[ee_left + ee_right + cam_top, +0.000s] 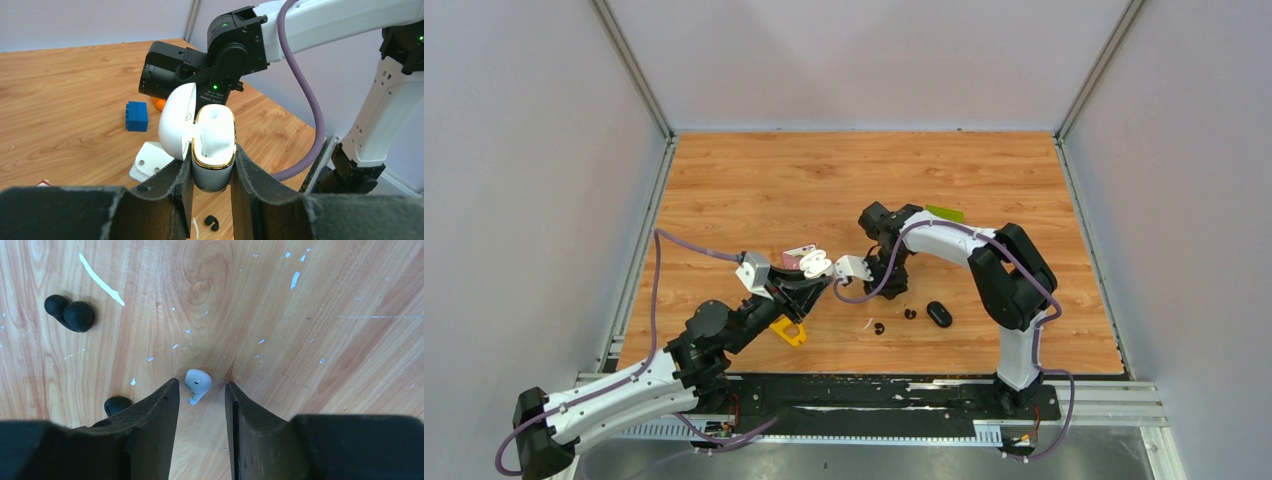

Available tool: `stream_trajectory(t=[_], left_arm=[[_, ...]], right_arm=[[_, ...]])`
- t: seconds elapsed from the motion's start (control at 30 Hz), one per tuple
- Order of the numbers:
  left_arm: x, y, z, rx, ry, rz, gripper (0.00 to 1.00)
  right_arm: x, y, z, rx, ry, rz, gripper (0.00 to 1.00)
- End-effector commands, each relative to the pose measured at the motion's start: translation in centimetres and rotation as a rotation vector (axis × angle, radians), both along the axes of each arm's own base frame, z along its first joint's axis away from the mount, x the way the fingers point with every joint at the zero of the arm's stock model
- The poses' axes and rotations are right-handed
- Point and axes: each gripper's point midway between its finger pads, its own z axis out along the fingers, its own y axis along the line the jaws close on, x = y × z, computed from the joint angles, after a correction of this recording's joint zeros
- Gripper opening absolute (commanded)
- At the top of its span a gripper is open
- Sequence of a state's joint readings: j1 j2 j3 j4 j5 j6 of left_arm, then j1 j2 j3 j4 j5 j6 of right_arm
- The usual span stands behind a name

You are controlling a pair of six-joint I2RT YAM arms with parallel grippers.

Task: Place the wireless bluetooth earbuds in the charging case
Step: Pick up the earbud from the center of the board.

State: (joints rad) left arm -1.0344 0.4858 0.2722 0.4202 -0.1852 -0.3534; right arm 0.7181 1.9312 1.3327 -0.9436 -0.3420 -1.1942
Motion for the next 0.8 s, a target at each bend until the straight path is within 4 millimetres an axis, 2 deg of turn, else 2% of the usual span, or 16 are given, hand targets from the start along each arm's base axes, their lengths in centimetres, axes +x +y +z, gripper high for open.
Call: stream_trajectory(t=[0.0, 0.5, 0.77], left_arm=[[-0.1, 0.1, 1.7, -0.036, -0.026, 0.000, 0.00], [-0.1, 0.1, 1.8, -0.030, -0.027, -0.001, 0.00], [-0.1, -0.2, 1.7, -0.024, -0.026, -0.006, 0.00]], right_arm=[[-0.8, 0.8, -0.1, 0.013, 0.057, -0.019, 0.38], [-1.2, 0.4, -1.4, 0.015, 0.041, -0.065, 0.30], [-1.9, -0.2, -2.0, 0.016, 0.018, -0.117, 0.21]])
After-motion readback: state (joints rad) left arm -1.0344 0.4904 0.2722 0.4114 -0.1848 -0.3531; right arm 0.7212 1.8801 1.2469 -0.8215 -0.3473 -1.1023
